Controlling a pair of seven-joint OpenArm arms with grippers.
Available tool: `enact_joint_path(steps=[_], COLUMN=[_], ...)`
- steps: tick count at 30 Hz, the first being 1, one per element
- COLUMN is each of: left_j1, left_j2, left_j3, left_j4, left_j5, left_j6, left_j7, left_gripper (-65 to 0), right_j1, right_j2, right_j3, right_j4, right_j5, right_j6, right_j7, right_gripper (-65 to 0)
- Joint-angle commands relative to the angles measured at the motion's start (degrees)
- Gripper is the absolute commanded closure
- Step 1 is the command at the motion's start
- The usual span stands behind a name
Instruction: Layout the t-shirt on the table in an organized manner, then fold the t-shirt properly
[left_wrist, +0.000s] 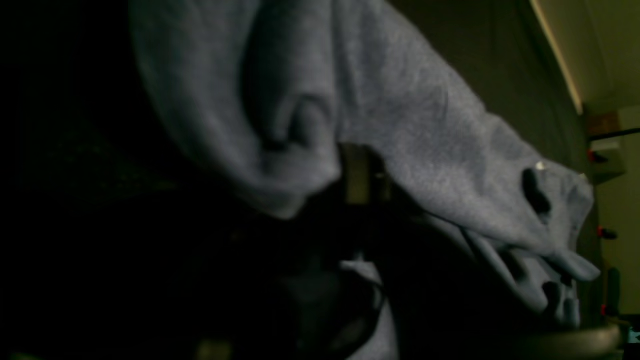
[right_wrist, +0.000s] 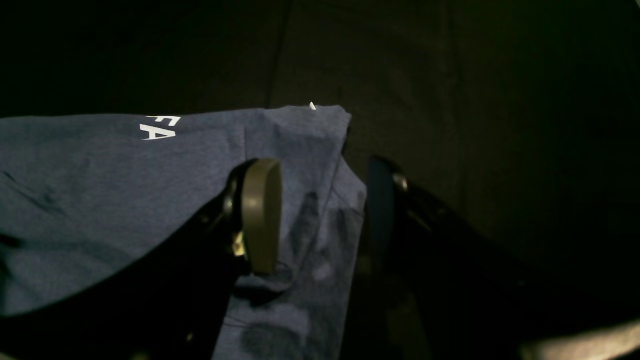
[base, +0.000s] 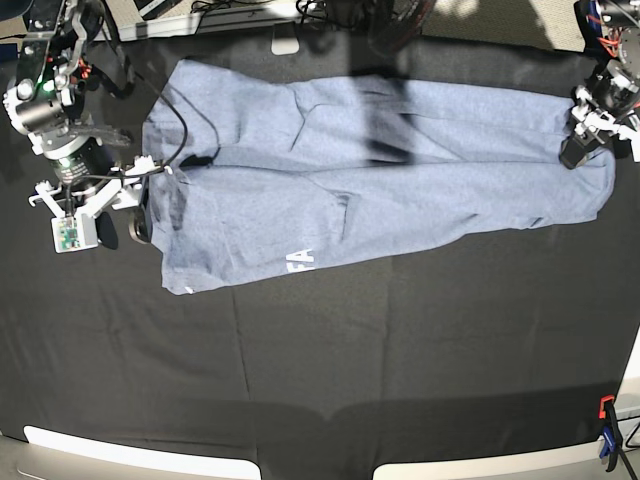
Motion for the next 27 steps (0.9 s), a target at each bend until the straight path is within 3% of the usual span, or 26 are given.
enact_joint_path(steps=[1, 5, 9, 16, 27], left_j1=[0.0, 0.0, 0.0, 0.2, 0.2], left_j2=[-0.5, -0.5, -0.5, -0.3, 8.8], left_j3=[-0.2, -0.7, -3.6, -7.4, -7.3], left_j4=[0.4, 0.5, 0.5, 4.4, 17.9], left_j5=[-0.7, -0.8, -0.8, -6.8, -6.9], left_j6=[0.1, 0.1, 0.1, 0.1, 0.1], left_j7=[-1.0, -4.9, -5.0, -0.8, 1.7], left_gripper=[0.0, 0.0, 0.0, 0.0, 0.0], right_j1=[0.3, 0.3, 0.3, 0.3, 0.3], right_j2=[0.7, 0.7, 0.7, 0.7, 0.7], right_j3=[0.3, 0.3, 0.3, 0.3, 0.3], right_j4=[1.1, 1.1, 1.1, 1.1, 1.1], right_j5=[0.4, 0.4, 0.4, -0.5, -1.6], right_j6=[0.5, 1.5, 2.6, 2.6, 2.6], right_j7=[1.2, 0.4, 0.0, 0.0, -0.1], right_gripper=[-27.3, -27.1, -27.1, -27.1, -27.1])
